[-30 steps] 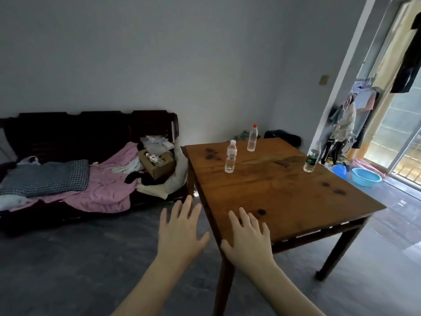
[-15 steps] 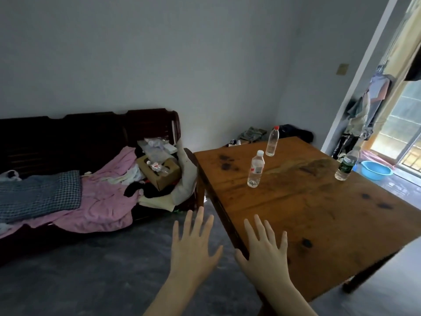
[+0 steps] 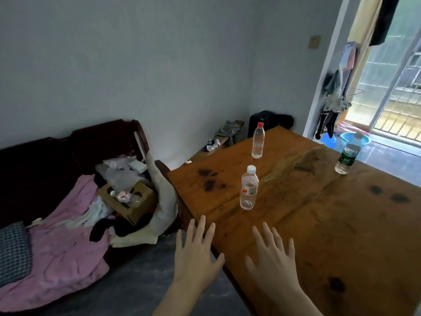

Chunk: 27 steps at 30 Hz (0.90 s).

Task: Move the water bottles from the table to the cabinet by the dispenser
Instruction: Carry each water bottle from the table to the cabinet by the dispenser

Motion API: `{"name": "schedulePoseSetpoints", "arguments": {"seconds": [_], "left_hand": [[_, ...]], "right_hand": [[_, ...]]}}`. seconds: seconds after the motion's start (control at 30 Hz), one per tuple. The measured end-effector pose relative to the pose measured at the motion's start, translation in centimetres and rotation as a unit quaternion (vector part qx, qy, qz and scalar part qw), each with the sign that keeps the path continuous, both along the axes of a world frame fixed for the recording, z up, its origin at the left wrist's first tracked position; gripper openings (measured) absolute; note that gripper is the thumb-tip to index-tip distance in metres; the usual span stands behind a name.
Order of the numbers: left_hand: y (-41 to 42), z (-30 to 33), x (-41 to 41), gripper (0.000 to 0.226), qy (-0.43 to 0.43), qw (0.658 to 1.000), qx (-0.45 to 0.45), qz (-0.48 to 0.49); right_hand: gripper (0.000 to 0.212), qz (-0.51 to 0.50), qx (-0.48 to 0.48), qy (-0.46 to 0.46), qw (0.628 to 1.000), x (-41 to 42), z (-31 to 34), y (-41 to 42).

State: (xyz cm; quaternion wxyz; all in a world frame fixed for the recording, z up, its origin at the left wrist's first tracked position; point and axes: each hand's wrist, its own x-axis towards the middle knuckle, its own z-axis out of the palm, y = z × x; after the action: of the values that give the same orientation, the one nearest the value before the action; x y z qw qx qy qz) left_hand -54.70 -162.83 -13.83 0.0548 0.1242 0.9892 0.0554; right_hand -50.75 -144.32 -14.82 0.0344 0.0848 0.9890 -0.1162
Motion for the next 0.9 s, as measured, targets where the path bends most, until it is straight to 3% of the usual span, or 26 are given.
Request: {"name": "schedulePoseSetpoints", "arguments": {"seconds": [0.3, 0.63, 0.9], "left_hand": [[3.5, -2.7, -11.7, 0.078, -0.049, 0.997, 0.006, -0.058], [6.8, -6.4, -25.9, 0.081, -0.087, 0.982, 0.004, -0.169], [8.8, -9.0, -31.1, 0.093, -0.129, 0.959, 0.042, -0.248]], "right_hand": [[0.08, -0.066, 0.008, -0.048, 0.997, -8.8, -2.3, 2.9], [0.08, -0.214, 0.013, -0.08, 0.974, -17.2, -4.6, 3.9], [0.081, -0.299, -0.003, -0.108, 0.948, -21.5, -5.3, 2.8]]}}
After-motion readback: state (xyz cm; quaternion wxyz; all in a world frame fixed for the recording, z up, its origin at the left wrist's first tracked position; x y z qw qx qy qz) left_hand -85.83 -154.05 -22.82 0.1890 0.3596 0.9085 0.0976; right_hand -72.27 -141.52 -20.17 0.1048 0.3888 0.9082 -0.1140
